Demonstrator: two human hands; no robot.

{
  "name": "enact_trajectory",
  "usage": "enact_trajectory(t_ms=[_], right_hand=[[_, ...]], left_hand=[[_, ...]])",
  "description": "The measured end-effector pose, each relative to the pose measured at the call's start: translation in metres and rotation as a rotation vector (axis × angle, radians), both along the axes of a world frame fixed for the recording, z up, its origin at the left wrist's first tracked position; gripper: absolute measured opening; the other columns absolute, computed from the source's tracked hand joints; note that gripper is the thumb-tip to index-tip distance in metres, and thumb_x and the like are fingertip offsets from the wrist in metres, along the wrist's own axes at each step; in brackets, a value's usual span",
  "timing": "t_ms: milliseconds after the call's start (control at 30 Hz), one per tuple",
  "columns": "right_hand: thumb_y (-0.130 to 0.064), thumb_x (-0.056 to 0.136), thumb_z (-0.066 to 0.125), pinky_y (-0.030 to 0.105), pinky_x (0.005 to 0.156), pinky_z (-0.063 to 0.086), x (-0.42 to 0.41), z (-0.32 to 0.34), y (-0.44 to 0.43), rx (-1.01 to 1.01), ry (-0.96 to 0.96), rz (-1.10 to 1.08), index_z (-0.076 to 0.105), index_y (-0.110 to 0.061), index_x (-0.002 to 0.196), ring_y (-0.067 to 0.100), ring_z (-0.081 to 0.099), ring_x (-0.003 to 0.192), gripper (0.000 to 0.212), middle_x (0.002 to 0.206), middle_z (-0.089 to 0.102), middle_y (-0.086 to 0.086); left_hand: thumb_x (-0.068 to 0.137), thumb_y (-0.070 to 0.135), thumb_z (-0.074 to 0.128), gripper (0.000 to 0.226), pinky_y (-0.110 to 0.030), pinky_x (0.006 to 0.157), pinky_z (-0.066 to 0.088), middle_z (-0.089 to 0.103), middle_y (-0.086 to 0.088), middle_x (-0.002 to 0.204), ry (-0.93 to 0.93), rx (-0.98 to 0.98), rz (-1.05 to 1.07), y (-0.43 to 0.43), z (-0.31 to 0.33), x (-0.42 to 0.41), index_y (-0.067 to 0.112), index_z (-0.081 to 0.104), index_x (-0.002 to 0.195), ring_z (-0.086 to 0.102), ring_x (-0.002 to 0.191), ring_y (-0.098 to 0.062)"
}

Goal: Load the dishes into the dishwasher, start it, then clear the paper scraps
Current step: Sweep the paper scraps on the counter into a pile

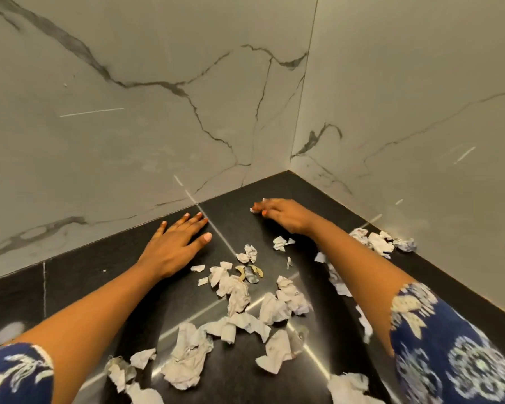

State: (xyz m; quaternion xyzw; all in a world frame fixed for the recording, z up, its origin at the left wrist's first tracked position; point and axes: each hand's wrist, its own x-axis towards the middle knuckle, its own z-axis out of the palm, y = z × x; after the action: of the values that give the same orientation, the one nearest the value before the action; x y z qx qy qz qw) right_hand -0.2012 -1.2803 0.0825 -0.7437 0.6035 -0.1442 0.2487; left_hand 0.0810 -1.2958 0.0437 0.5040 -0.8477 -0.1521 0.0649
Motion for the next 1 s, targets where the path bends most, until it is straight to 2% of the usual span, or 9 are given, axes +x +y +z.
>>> enact_trajectory(t_ms=[200,300,367,433,533,633,733,867,1000], right_hand=[[-0.034,0.094,0.052,0.018,0.103,0.034,-0.034,0.026,0.129,0.215,-0.12,-0.051,0.069,-0.023,0.112,0.0,0.048,0.121,0.027,0.13,0.058,-0.009],[-0.029,0.095,0.051,0.023,0.099,0.041,-0.063,0.03,0.157,-0.006,-0.279,-0.262,0.072,-0.023,0.104,0.003,0.054,0.116,0.024,0.126,0.06,-0.009],[-0.028,0.096,0.05,0.03,0.103,0.04,-0.088,0.024,0.155,-0.185,-0.23,-0.453,0.067,-0.02,0.113,0.013,0.053,0.12,0.025,0.129,0.059,-0.002],[-0.026,0.098,0.046,0.031,0.107,0.032,-0.107,0.02,0.148,-0.154,-0.129,-0.535,0.057,-0.015,0.127,0.02,0.046,0.128,0.033,0.137,0.052,0.005],[-0.023,0.101,0.038,0.027,0.112,0.019,-0.118,0.009,0.139,0.07,-0.03,-0.481,0.041,-0.011,0.14,0.021,0.032,0.138,0.041,0.149,0.037,0.007],[-0.018,0.101,0.037,0.03,0.116,0.01,-0.107,0.003,0.145,0.104,-0.036,-0.376,0.039,-0.013,0.141,0.017,0.021,0.143,0.04,0.152,0.03,0.003],[-0.017,0.101,0.039,0.033,0.117,0.016,-0.093,0.003,0.173,0.093,-0.031,-0.218,0.045,-0.016,0.138,0.01,0.025,0.14,0.038,0.148,0.037,-0.004],[-0.015,0.098,0.045,0.022,0.103,0.032,-0.113,0.007,0.207,-0.13,-0.14,-0.377,0.056,-0.018,0.129,0.01,0.044,0.128,0.033,0.139,0.049,-0.004],[-0.022,0.101,0.037,0.03,0.115,0.019,-0.141,-0.002,0.206,0.027,-0.109,-0.499,0.044,-0.019,0.139,0.017,0.03,0.139,0.038,0.149,0.035,-0.002]], left_hand=[[0.059,0.094,-0.006,0.109,-0.034,0.117,-0.002,0.008,0.024,0.149,0.149,0.182,-0.109,0.047,0.014,0.001,0.035,0.022,0.147,0.003,0.143,-0.001],[0.085,0.074,0.0,0.08,-0.038,0.118,-0.004,0.005,0.017,0.155,0.132,0.145,-0.003,0.085,0.008,-0.028,0.031,0.019,0.15,0.0,0.146,-0.008],[0.095,0.061,0.009,0.066,-0.041,0.118,-0.004,0.006,0.009,0.159,0.151,0.133,0.11,0.1,0.009,-0.062,0.028,0.017,0.151,-0.001,0.147,-0.01],[0.096,0.059,0.011,0.064,-0.041,0.117,-0.004,0.007,0.008,0.159,0.154,0.125,0.084,0.109,0.011,-0.099,0.027,0.017,0.151,0.0,0.147,-0.012],[0.1,0.052,0.016,0.057,-0.037,0.117,-0.001,0.011,0.007,0.159,0.162,0.112,-0.063,0.118,0.012,-0.142,0.026,0.02,0.151,0.003,0.147,-0.011],[0.103,0.043,0.021,0.049,-0.035,0.117,-0.001,0.016,0.008,0.158,0.196,0.182,-0.254,0.135,0.012,-0.159,0.027,0.024,0.149,0.005,0.146,-0.009],[0.101,0.042,0.032,0.05,-0.035,0.118,-0.002,0.018,0.007,0.158,0.306,0.308,-0.377,0.154,0.013,-0.152,0.027,0.026,0.149,0.008,0.146,-0.008],[0.099,0.037,0.042,0.047,-0.042,0.119,0.01,0.032,0.002,0.153,0.426,0.171,-0.177,0.141,0.018,-0.121,0.023,0.038,0.144,0.023,0.144,-0.014],[0.1,0.047,0.031,0.055,-0.043,0.117,0.004,0.02,0.001,0.158,0.205,0.115,0.038,0.126,0.01,-0.118,0.021,0.032,0.148,0.012,0.147,-0.017]])
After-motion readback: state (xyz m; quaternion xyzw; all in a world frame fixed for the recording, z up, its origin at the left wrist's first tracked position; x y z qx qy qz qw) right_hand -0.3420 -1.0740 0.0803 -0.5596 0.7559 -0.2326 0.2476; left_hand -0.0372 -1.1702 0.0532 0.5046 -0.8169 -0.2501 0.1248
